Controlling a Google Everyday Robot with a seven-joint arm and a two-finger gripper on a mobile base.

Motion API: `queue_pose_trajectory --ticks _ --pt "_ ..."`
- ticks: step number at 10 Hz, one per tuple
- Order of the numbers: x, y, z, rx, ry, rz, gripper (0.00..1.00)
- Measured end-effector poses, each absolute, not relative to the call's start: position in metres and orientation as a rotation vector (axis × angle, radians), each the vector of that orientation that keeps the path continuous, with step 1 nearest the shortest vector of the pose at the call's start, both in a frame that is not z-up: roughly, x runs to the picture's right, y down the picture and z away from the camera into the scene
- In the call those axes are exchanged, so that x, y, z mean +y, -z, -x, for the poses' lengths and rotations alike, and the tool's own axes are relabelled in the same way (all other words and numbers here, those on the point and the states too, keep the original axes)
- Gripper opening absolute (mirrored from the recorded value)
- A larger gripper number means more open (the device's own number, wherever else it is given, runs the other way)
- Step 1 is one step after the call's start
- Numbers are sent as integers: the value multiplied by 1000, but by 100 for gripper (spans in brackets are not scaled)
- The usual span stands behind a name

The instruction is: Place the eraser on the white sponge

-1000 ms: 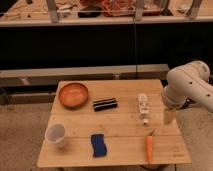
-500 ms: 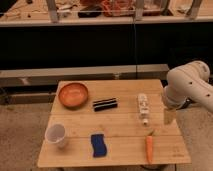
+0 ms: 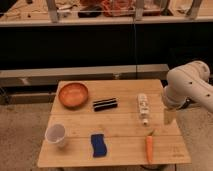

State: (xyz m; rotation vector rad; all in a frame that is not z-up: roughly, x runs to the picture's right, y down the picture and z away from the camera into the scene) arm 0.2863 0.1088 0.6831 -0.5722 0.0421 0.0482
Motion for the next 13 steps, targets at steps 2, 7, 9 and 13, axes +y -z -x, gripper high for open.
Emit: queue_pose_trajectory --ticks 2,7,9,13 --pt "103 -687 -282 44 -23 550 80" --pt "75 -709 -242 29 89 472 80" --pt "65 -719 -227 25 141 452 80" --pt "51 -735 -197 17 219 412 80"
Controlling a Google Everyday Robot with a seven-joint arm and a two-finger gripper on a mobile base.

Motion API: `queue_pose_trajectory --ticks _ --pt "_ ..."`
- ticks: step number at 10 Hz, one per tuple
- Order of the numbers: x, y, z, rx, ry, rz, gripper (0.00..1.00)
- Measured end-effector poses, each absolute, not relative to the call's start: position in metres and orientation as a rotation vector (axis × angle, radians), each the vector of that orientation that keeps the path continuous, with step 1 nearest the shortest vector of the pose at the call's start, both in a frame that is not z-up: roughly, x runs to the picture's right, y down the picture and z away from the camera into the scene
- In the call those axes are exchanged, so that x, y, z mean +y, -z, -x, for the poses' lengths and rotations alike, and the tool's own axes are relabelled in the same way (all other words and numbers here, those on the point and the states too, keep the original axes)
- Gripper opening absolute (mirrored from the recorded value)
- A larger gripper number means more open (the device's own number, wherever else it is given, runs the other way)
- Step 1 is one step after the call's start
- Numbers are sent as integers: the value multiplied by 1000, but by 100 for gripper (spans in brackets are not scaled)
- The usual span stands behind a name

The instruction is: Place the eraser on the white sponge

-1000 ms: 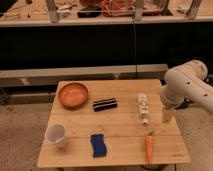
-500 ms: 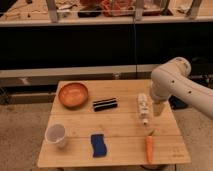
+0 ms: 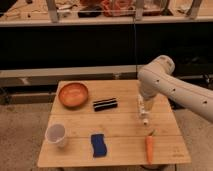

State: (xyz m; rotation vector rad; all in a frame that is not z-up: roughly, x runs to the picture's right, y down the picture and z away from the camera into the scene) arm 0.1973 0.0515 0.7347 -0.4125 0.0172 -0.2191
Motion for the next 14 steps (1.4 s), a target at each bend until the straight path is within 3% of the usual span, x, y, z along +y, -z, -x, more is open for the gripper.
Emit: queue_pose_trajectory --ticks 14 --pt "32 -780 -131 -122 359 356 80"
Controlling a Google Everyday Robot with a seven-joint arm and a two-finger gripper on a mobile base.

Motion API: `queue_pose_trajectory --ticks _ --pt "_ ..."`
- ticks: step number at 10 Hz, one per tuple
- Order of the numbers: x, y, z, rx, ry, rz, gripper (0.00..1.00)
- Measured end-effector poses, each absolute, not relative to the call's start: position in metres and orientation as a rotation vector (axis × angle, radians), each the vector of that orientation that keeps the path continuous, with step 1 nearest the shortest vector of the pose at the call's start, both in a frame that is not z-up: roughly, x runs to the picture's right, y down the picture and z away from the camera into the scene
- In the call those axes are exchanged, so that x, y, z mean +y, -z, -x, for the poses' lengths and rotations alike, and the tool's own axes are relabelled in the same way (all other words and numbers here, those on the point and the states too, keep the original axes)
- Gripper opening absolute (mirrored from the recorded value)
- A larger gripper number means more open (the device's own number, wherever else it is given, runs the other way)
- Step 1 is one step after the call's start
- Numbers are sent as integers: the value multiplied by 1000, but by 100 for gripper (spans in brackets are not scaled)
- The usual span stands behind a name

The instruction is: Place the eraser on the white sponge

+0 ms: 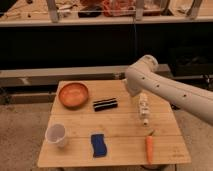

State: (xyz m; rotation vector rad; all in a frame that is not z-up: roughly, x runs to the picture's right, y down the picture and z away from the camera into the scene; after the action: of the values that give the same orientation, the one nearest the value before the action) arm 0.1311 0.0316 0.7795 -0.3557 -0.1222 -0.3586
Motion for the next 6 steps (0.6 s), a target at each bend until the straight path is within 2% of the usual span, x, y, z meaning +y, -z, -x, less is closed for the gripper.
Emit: queue_pose_trajectory --ticks 6 --pt "33 -798 -109 -181 404 358 80"
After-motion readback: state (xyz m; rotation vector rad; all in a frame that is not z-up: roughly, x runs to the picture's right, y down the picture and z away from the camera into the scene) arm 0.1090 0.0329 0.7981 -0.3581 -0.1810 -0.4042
